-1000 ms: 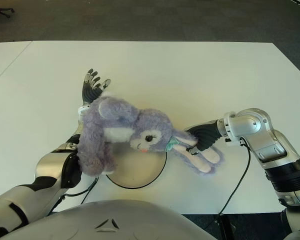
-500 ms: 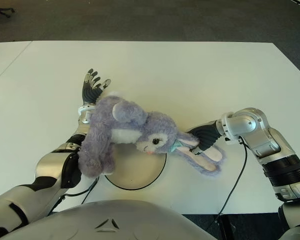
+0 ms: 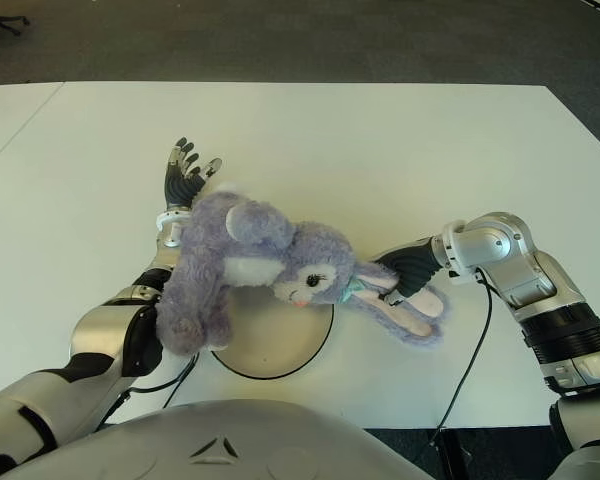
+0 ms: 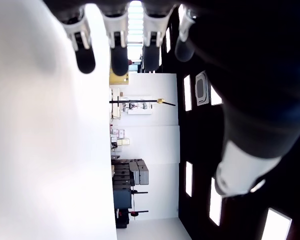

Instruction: Put the doll into the plate.

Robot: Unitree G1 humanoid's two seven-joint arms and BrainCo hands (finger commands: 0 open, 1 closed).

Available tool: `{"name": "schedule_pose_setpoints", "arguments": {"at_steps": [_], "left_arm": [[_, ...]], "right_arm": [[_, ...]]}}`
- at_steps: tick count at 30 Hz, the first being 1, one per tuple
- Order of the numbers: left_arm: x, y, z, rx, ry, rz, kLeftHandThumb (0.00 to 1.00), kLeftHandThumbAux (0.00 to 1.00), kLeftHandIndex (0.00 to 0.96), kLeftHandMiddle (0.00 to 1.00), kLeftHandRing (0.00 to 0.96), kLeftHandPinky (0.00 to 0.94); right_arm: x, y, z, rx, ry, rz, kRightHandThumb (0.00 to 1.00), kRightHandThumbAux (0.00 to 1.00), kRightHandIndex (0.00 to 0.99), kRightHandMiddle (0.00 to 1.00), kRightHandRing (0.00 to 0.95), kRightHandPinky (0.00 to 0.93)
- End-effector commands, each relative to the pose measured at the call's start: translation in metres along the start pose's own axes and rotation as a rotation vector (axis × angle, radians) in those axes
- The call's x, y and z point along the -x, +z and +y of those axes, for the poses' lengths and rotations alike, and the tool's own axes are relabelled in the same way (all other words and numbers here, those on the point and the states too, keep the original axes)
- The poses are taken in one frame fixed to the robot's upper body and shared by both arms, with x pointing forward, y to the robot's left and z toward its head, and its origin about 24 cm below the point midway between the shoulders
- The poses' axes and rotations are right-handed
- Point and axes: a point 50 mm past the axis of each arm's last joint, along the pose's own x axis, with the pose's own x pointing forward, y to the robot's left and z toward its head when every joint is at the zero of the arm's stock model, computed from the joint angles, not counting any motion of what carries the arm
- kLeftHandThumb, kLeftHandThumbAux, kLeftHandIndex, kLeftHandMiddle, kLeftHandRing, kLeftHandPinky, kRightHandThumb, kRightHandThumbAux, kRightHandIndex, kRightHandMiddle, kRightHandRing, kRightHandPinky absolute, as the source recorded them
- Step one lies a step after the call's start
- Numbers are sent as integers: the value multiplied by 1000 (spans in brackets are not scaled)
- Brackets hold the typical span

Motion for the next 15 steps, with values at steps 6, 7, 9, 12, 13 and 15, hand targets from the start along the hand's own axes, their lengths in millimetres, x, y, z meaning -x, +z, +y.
{"name": "schedule_pose_setpoints", "arguments": {"at_steps": [6,7,9,12,13,15], "left_arm": [[50,-72,6,-32,10,341,52,768,46,122,142,172],[50,-72,6,-31,10,341,52,768,46,122,142,173],[50,-71,6,-29,11,341,49,766,47,122,143,173],[50,-71,6,-28,12,341,41,759,49,125,146,172],[50,-71,6,-28,12,341,41,758,49,125,146,173],[50,-71,6,-28,11,342,41,758,49,125,147,173]], "right_arm": [[-4,0,0,54,60,13,77,661,0,123,144,115],[-4,0,-1,64,65,17,75,660,0,122,142,113],[-4,0,-1,83,75,28,64,653,0,108,129,107],[-4,1,-1,103,87,42,45,651,0,98,128,138],[-4,0,-1,104,87,44,44,651,0,98,128,138],[-4,0,-1,109,89,48,42,652,0,98,128,139]]}}
